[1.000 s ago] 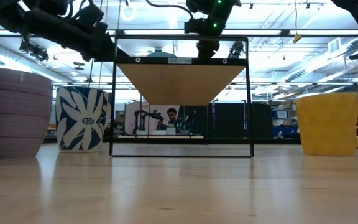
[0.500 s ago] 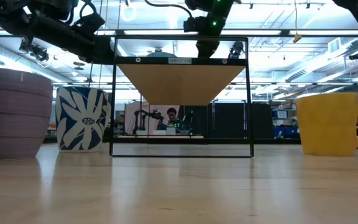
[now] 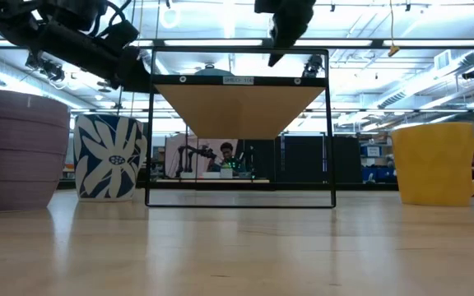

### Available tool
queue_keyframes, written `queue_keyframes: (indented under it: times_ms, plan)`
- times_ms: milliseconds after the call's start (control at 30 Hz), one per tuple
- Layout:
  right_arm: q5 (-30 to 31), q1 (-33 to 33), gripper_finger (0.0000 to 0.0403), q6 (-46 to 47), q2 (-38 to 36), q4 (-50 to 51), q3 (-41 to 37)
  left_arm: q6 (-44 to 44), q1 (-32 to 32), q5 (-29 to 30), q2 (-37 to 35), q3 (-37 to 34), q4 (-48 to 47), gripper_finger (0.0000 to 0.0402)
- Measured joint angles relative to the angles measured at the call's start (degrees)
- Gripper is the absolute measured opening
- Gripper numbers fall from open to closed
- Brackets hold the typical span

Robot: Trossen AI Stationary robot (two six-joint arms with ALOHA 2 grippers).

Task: Place coffee mugs
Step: Put the yellow mug on the shelf

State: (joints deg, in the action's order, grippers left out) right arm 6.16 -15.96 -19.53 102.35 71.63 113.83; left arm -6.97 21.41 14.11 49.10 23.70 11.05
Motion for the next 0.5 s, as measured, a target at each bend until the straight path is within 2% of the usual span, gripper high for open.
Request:
queue_keyframes:
  times_ms: [200,333,500]
  plan:
    - [6.47,6.6,0.0224,6.05,-0.84,4.27,-4.67,3.39,-0.95,-0.03,0.02,-0.02,-4.42,0.0155]
    - [4.93,9.48,0.0224,11.36,-2.93,3.99,-9.26,3.75,-2.25,-0.02,0.02,-0.02,-5.28,0.0155]
    - [3.21,12.5,0.0224,17.32,-7.78,1.2,-18.85,2.32,-3.64,-0.03,0.02,-0.02,-4.69,0.0155]
